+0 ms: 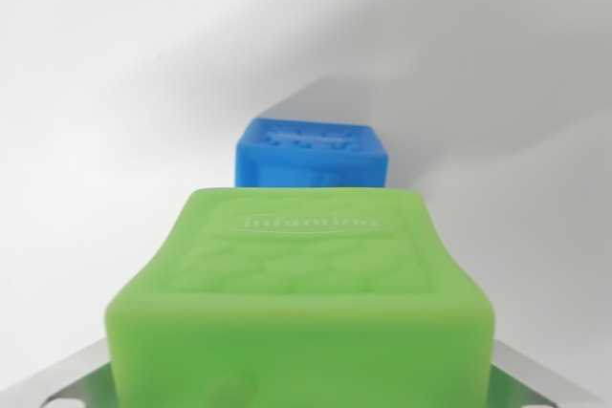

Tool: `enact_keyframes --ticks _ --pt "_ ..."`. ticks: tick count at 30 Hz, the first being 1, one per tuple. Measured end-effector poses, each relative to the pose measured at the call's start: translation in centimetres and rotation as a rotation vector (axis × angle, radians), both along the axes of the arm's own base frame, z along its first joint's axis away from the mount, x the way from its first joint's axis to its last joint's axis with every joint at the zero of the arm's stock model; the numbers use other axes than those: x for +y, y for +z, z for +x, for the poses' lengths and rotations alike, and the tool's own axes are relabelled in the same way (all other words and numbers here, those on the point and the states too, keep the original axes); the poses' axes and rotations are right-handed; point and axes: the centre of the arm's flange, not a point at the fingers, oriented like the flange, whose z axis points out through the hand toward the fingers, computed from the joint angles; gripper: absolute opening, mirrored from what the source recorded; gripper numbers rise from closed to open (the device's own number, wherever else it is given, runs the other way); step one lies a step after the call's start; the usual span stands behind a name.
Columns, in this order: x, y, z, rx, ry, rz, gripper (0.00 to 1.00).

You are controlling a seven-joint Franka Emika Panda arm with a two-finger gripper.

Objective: Stack cube

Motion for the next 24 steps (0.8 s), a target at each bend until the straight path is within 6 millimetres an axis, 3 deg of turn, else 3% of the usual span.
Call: enact_keyframes --ticks 24 --pt "0.1 -4.3 -0.1 0.001 0.002 0.0 0.0"
